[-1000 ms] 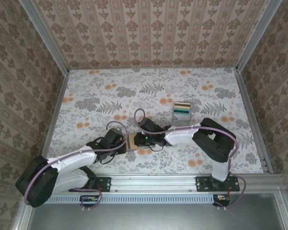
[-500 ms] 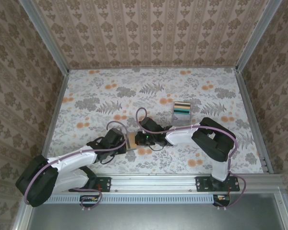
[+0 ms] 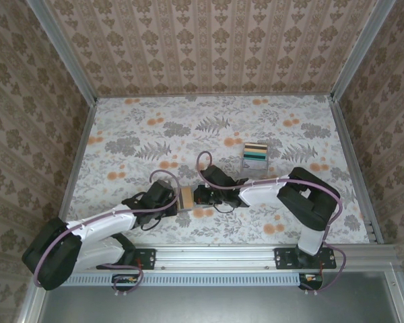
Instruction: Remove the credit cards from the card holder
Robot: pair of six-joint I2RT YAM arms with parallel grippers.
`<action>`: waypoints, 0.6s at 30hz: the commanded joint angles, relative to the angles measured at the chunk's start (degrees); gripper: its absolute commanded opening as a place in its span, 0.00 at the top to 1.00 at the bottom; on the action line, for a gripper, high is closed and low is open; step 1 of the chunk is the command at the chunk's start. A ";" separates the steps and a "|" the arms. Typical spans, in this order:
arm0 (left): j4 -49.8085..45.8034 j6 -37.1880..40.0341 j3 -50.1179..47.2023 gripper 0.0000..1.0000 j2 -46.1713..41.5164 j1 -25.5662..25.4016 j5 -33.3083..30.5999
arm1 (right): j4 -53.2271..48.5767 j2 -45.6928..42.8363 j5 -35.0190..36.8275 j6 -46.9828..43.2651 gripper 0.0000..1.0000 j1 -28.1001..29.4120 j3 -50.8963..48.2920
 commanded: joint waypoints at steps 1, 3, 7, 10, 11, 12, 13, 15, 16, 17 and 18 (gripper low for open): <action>-3.14 0.12 -0.55 1.00 1.80 0.26 -1.06 | -0.01 -2.13 1.32 0.08 1.00 -0.46 -1.00; -3.10 0.74 -0.17 1.00 1.20 0.26 -0.37 | -0.34 -1.93 0.62 -0.77 1.00 -0.45 -0.54; -4.42 1.86 1.52 1.00 -2.28 0.09 0.30 | -0.62 -1.00 -1.09 -2.20 0.89 -0.25 0.72; -6.31 2.57 3.41 1.00 -5.47 0.09 0.01 | -0.55 -0.68 -1.50 -2.48 0.85 -0.12 1.17; -6.76 2.86 3.89 1.00 -6.10 0.10 -0.03 | -0.52 -0.68 -1.52 -2.58 0.84 -0.07 1.23; -6.99 3.08 4.55 1.00 -6.64 0.09 -0.02 | -0.49 -0.68 -1.49 -2.75 0.83 0.11 1.38; -6.85 3.51 5.12 1.00 -6.86 0.09 0.02 | -0.61 -0.68 -1.41 -2.93 0.83 0.10 1.48; -6.24 4.24 6.20 0.98 -6.10 0.11 0.20 | -0.73 -0.69 -1.41 -3.11 0.82 0.21 1.71; -5.88 4.61 6.94 0.98 -5.09 0.16 0.21 | -0.88 -0.81 -1.32 -3.23 0.81 0.23 1.68; -5.64 4.84 7.61 0.98 -4.01 0.25 0.32 | -0.90 -0.88 -1.24 -3.29 0.81 0.19 1.87; -5.20 5.23 8.33 0.98 -2.59 0.34 0.59 | -1.19 -0.94 -1.17 -3.35 0.80 0.22 1.91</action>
